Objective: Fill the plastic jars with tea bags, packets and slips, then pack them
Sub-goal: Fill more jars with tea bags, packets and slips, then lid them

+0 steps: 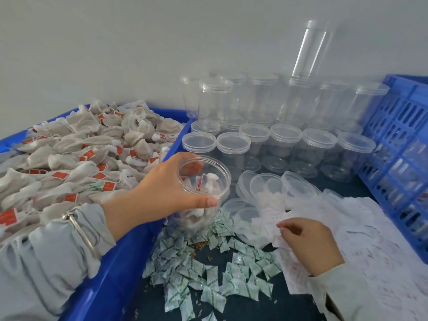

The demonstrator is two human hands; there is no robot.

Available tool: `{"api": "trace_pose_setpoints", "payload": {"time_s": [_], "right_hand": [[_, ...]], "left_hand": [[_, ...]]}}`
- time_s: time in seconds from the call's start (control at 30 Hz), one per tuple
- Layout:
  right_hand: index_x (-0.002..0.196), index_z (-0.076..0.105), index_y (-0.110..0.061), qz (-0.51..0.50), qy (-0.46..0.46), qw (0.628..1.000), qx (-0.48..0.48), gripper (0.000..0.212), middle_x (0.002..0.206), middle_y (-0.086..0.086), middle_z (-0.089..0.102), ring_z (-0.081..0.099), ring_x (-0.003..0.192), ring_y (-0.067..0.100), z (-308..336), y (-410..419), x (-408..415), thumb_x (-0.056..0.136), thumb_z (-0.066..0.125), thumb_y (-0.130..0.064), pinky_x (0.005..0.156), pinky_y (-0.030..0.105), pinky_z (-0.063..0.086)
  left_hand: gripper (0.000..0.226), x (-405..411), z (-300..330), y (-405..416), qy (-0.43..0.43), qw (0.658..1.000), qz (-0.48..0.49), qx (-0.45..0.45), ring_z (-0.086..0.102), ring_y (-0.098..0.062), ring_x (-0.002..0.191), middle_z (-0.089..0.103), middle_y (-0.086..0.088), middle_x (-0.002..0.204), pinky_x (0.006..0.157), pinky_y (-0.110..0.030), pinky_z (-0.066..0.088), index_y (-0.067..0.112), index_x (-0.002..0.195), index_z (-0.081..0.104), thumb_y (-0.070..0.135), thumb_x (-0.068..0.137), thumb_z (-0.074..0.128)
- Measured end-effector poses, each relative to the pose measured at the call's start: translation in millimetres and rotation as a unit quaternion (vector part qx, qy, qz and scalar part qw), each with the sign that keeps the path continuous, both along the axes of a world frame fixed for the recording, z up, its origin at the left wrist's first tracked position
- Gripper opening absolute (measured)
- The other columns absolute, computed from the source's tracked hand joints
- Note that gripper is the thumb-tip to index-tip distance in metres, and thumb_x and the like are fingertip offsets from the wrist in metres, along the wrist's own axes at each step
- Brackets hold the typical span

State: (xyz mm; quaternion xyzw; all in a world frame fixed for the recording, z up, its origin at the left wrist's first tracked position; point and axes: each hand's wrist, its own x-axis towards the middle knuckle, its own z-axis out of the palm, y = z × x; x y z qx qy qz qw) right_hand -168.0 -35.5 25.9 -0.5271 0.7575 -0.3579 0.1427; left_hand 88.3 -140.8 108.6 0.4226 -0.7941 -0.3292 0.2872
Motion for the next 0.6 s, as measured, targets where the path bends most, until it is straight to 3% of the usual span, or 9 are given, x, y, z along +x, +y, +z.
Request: {"api": "trace_pose_setpoints", "payload": {"time_s": [0.1, 0.23, 0.3, 0.43, 0.6], "right_hand": [[0.105, 0.071, -0.021, 0.023, 0.062, 0.997, 0.035, 0.027, 0.102, -0.006, 0.064, 0.050, 0.083, 0.002, -4.0, -0.1, 0.2, 0.080, 0.069, -0.011, 0.068, 0.004, 0.031], [0.129, 0.057, -0.022, 0.060, 0.083, 0.988, 0.117, 0.053, 0.132, -0.005, 0.054, 0.049, 0.118, 0.009, -4.2, 0.3, 1.1, 0.079, 0.071, -0.016, 0.096, 0.015, 0.032], [0.137, 0.049, -0.023, 0.070, 0.102, 0.981, 0.149, 0.061, 0.138, -0.005, 0.050, 0.045, 0.127, 0.011, -5.7, 0.8, 1.9, 0.080, 0.070, -0.016, 0.101, 0.018, 0.030], [0.139, 0.043, -0.024, 0.040, 0.074, 0.986, 0.144, 0.066, 0.126, -0.007, 0.060, 0.053, 0.117, 0.014, -4.2, 1.2, 2.5, 0.079, 0.071, -0.015, 0.094, 0.022, 0.039], [0.132, 0.050, -0.023, 0.018, 0.055, 0.990, 0.127, 0.057, 0.112, -0.005, 0.062, 0.055, 0.105, 0.013, -2.6, 2.1, 0.1, 0.080, 0.068, -0.010, 0.084, 0.019, 0.039]], "left_hand": [[0.096, -1.0, 0.8, 1.7, 0.002, 1.000, 0.005, 0.001, 0.054, 0.008, 0.110, 0.059, 0.023, 0.114, 0.103, -0.031, 0.042, 0.037, 0.118, 0.048, 0.067, 0.031, 0.076], [0.081, -2.3, 2.7, 3.4, 0.010, 1.000, 0.009, 0.003, 0.055, 0.012, 0.105, 0.060, 0.022, 0.111, 0.102, -0.029, 0.042, 0.045, 0.104, 0.049, 0.064, 0.030, 0.076], [0.082, -2.7, 2.5, 3.2, 0.011, 1.000, 0.010, 0.007, 0.055, 0.010, 0.106, 0.060, 0.021, 0.112, 0.103, -0.030, 0.042, 0.045, 0.105, 0.048, 0.064, 0.031, 0.077], [0.080, -2.2, 1.3, 3.8, 0.006, 1.000, 0.006, 0.009, 0.055, 0.010, 0.107, 0.060, 0.022, 0.113, 0.103, -0.032, 0.043, 0.046, 0.104, 0.048, 0.066, 0.032, 0.077], [0.079, -2.0, 2.4, 4.5, 0.005, 1.000, 0.008, 0.009, 0.055, 0.010, 0.107, 0.060, 0.023, 0.113, 0.103, -0.033, 0.043, 0.047, 0.102, 0.048, 0.065, 0.031, 0.077]]}}
